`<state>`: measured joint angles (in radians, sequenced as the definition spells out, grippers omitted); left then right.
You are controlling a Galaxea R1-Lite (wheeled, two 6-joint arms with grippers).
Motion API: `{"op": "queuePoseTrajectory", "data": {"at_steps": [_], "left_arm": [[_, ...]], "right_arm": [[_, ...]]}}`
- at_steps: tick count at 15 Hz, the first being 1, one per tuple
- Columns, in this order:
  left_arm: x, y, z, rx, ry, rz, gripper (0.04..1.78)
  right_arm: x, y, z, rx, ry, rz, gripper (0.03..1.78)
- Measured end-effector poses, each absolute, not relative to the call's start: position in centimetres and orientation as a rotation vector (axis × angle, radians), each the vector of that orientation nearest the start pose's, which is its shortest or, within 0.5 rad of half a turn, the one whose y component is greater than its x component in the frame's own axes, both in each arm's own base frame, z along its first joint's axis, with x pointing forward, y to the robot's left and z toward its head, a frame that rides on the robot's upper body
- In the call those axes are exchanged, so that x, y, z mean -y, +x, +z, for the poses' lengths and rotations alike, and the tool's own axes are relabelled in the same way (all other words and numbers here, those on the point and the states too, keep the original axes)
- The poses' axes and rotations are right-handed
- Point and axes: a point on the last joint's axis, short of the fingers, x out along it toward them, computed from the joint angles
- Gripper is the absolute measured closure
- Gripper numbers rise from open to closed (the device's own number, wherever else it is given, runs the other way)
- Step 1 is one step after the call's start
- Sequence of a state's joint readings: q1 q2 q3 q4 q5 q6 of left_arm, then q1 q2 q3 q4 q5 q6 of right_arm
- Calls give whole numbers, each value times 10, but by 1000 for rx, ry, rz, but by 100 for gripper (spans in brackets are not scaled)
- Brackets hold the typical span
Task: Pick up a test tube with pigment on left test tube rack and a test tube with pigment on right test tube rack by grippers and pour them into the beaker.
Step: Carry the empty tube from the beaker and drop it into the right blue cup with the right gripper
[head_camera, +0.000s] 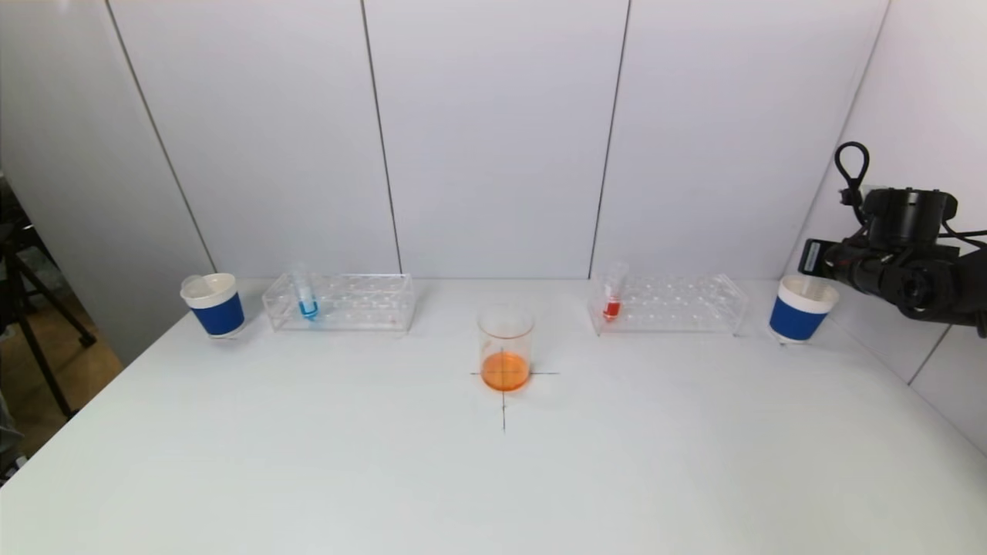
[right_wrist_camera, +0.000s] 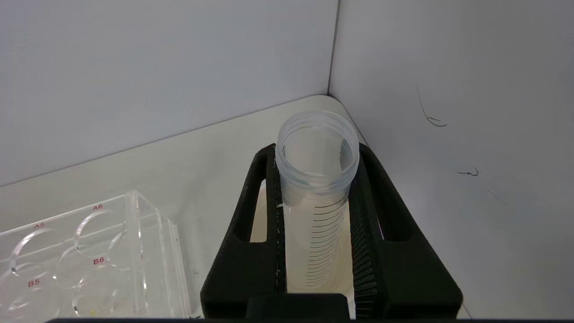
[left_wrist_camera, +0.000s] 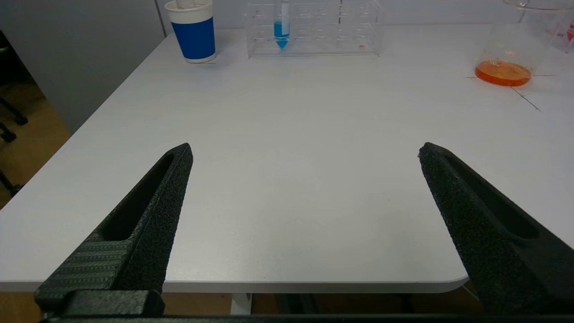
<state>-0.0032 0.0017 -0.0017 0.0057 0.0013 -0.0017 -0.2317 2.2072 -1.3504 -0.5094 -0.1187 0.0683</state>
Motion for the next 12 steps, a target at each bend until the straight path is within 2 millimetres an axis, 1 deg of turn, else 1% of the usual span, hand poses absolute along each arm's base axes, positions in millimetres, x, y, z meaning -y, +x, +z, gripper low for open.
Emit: {"op": "queuePoseTrajectory", "data": {"at_steps": [3,5,6,8,11,12], "left_arm": [[0,-23,75,-6,-2,-1,6],[0,-23,75,-6,-2,-2,6],[0,-23,75,-6,-2,-2,6],[0,-23,75,-6,-1,-2,6],[0,-23,75,-6,-2,-2,6],[0,-23,75,-6,-2,-2,6]], "right_arm": [[105,433,123,-338,88,-359,134],[105,433,124,-337,88,-359,127],[105,433,125,-336,87,-359,121],[105,432,126,-334,87,-359,100],[105,432,127,-332,87,-359,50],[105,432,127,-332,87,-359,37]]}}
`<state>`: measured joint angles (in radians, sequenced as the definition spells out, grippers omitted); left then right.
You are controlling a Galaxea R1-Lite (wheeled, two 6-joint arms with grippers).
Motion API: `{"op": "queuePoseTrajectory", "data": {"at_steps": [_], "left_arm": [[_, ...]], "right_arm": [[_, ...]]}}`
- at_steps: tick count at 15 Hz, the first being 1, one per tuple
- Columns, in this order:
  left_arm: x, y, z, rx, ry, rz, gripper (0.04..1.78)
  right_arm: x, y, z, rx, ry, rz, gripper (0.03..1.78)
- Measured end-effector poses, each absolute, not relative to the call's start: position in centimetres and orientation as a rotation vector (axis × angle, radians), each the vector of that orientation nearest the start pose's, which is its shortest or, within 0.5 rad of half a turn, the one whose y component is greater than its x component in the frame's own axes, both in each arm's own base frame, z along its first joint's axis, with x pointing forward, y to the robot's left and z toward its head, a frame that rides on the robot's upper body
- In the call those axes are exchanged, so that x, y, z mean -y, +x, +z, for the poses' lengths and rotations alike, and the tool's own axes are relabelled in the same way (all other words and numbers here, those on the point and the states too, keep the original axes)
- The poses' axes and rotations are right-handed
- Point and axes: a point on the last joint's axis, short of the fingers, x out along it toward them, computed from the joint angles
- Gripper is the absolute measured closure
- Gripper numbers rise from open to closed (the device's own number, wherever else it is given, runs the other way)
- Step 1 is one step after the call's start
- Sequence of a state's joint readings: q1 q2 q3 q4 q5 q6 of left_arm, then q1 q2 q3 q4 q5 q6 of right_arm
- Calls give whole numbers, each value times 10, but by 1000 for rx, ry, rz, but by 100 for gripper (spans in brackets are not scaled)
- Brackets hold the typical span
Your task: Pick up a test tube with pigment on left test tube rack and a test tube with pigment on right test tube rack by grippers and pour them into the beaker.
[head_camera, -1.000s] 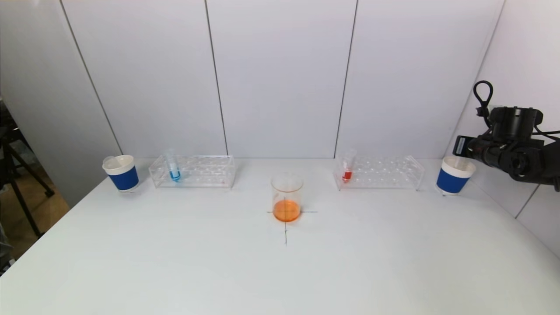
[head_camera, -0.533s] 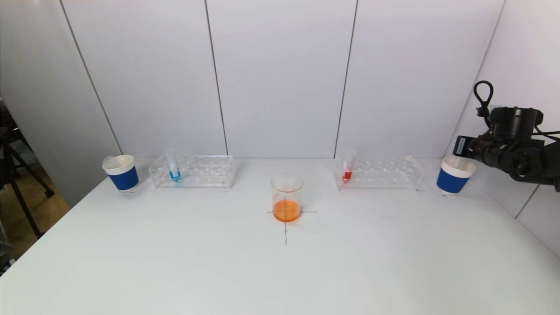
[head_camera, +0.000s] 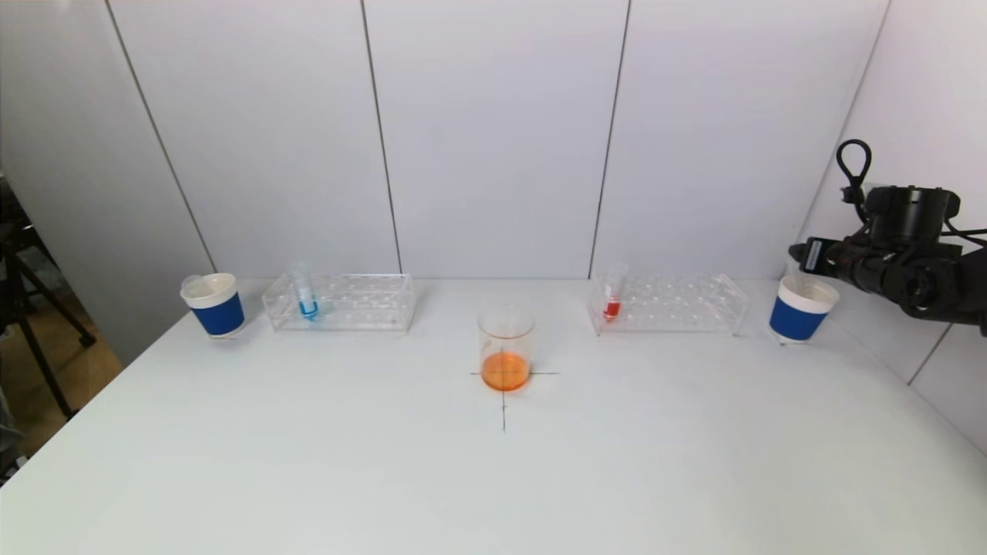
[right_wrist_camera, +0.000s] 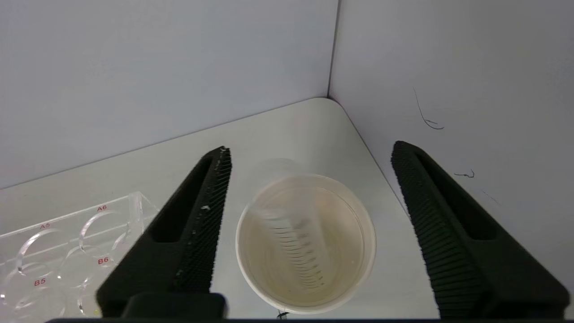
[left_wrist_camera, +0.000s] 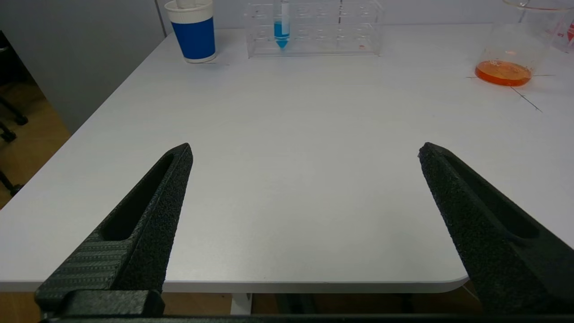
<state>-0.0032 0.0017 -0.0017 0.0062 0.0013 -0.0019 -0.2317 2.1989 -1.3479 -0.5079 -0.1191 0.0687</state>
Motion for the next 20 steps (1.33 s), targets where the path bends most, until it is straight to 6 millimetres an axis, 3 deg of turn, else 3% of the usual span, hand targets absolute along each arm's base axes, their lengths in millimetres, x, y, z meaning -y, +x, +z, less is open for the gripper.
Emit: {"op": "queuePoseTrajectory", "data": {"at_steps": [4,7,10,14,17,20], "left_arm": [[0,-23,75,-6,-2,-2,6],[0,-23,75,-6,-2,-2,6],[0,-23,75,-6,-2,-1,6],[0,-23,75,-6,-2,-1,6],[0,-23,75,-6,-2,-2,6],[0,-23,75,-6,-1,-2,6]], "right_arm": [[104,430,129,-329,87,-358,6],[98,425,142,-305,83,-347,4],[75,413,165,-268,63,-311,4],[38,367,191,-216,38,-239,4],[18,315,208,-155,20,-192,4],[10,255,209,-145,10,-165,4]]}}
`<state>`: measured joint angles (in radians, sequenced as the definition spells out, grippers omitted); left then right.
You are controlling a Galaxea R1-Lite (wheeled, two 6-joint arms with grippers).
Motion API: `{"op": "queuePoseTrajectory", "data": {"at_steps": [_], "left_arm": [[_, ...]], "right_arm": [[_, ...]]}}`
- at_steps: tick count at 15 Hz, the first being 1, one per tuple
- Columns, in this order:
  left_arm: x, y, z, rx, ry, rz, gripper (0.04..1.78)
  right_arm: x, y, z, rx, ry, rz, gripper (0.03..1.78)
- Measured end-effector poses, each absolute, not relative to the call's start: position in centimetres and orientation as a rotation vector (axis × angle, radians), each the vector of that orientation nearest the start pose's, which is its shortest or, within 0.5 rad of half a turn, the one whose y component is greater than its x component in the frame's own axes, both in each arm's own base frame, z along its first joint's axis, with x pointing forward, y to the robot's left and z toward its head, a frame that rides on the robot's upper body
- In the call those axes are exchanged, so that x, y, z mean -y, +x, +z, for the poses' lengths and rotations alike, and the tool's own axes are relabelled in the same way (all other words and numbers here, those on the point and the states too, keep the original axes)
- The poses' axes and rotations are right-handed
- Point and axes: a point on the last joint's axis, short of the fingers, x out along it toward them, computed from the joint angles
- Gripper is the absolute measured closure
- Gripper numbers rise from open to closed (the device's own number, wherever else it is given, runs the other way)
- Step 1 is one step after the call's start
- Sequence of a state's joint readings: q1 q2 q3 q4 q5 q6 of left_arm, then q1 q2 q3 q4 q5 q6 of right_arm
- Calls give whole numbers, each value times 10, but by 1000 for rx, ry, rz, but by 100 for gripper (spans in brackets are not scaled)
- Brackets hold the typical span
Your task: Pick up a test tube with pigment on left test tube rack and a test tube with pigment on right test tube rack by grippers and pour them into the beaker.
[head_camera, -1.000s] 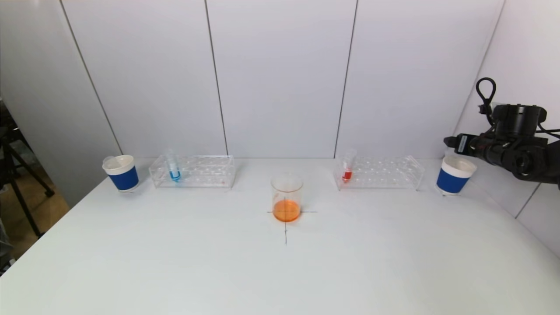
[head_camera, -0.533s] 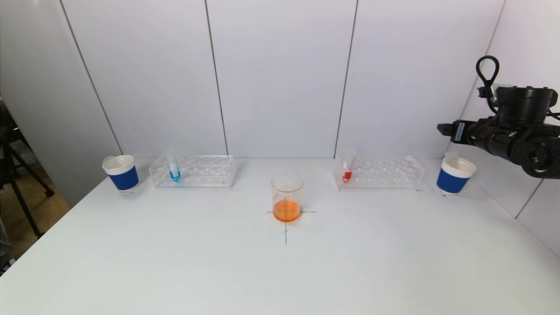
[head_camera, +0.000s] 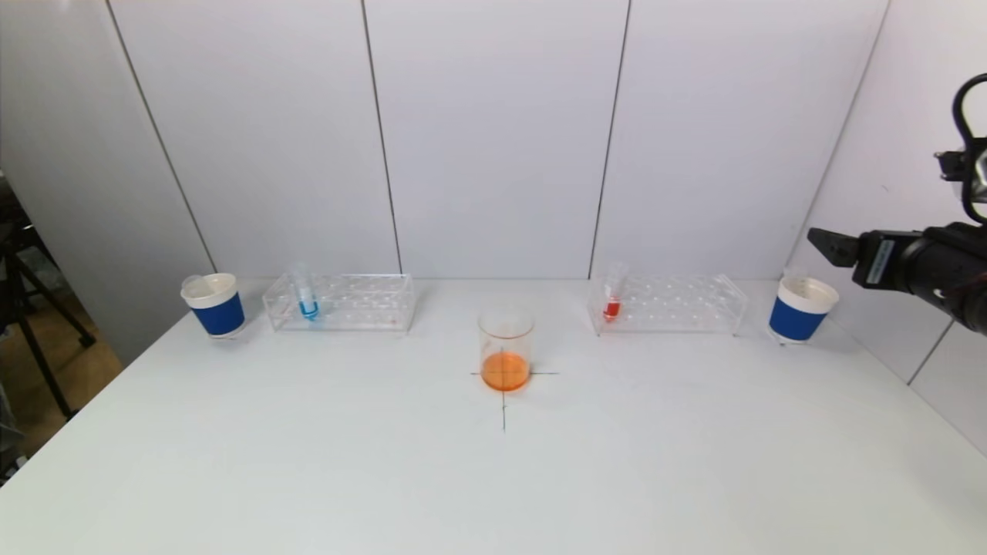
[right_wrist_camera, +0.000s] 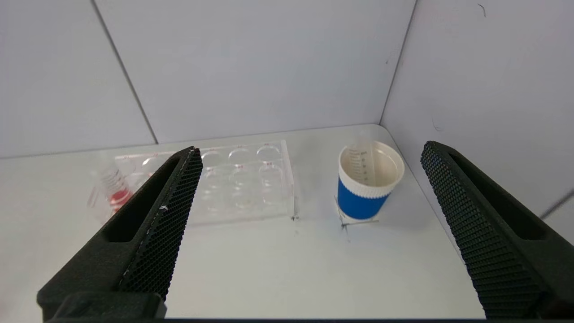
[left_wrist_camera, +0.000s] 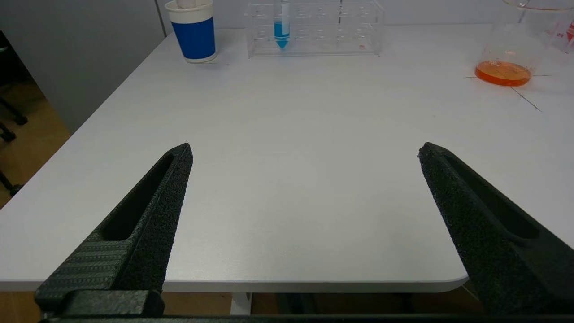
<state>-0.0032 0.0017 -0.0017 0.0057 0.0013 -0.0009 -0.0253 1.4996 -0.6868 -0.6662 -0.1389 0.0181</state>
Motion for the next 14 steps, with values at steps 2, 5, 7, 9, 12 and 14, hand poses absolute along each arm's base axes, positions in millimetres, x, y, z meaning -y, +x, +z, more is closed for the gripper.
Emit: {"op": "queuePoseTrajectory", "data": {"at_steps": [2,5,7,9,12,14], "left_arm": [[0,-23,75,-6,-1,-2,6],[0,-23,75,-6,-2,-2,6],[0,-23,75,-6,-2,-2,6],[0,-23,75,-6,-2,-2,6],[0,-23,75,-6,-1,-2,6],[0,-23,75,-6,-1,-2,6]], "right_arm": [[7,219,209,-124,9,-160,4],[6,169,208,-75,9,-151,4],[5,136,202,-44,10,-144,4],[4,106,193,-23,8,-140,4],[3,64,180,-2,-1,-126,4],[2,35,168,-1,-4,-92,4]]}}
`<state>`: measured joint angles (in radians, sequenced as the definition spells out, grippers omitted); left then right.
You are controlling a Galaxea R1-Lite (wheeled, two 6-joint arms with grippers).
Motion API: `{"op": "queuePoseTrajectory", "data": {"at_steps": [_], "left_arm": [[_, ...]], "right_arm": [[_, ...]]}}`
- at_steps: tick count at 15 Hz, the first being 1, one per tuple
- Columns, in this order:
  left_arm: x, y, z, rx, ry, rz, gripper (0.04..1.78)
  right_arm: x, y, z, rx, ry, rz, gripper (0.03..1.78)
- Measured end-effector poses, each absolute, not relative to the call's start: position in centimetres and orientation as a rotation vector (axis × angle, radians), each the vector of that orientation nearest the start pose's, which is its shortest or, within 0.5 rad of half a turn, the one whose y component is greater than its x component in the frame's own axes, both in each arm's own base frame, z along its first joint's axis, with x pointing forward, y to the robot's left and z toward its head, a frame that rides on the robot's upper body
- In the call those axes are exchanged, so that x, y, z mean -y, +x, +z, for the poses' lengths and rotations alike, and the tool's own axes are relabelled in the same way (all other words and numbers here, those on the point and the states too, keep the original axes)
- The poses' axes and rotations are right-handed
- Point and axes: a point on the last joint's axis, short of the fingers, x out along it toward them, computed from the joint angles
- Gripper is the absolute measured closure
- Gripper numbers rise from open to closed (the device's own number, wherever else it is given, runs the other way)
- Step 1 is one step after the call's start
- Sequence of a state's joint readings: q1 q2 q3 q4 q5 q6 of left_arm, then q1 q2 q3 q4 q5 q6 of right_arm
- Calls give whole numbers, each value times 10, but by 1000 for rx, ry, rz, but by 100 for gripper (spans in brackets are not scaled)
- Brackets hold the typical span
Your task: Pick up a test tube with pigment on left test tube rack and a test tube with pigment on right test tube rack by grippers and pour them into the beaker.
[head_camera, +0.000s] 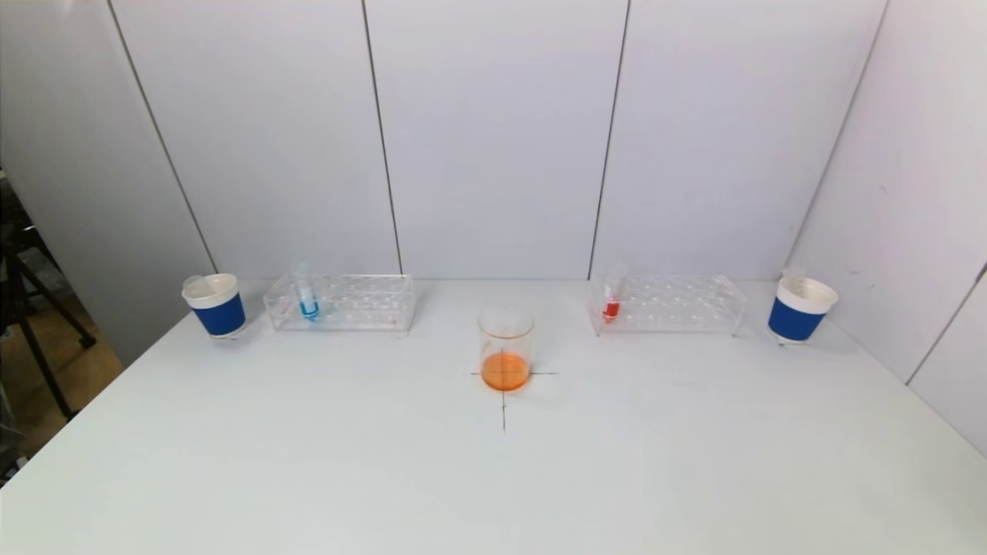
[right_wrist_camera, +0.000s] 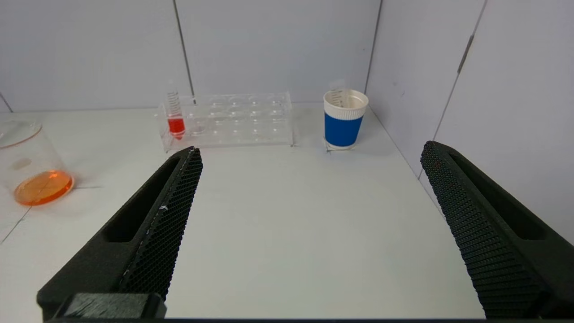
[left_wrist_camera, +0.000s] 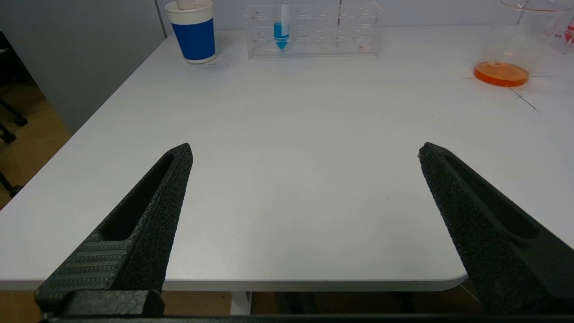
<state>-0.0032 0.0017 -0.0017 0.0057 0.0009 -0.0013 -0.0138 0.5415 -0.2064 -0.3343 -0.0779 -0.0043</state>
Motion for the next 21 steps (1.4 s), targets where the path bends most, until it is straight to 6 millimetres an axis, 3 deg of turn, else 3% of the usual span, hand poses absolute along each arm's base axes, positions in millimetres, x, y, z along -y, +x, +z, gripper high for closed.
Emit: {"op": "queuePoseTrajectory", "data": {"at_steps": [3,7,13,21], "left_arm": [[0,-23,75,-6,-2,-2,6],[0,-23,75,-6,-1,-2,6],[0,-23,75,-6,-2,-2,6],[0,-23,75,-6,-2,-2,6]], "right_arm": [[0,-2,141,-37,-9,-20,4],[-1,-23,102,-42,-14,18,4],[0,-25,79,-21,-124,17,4],[0,-23,77,8,-107,16,4]]}}
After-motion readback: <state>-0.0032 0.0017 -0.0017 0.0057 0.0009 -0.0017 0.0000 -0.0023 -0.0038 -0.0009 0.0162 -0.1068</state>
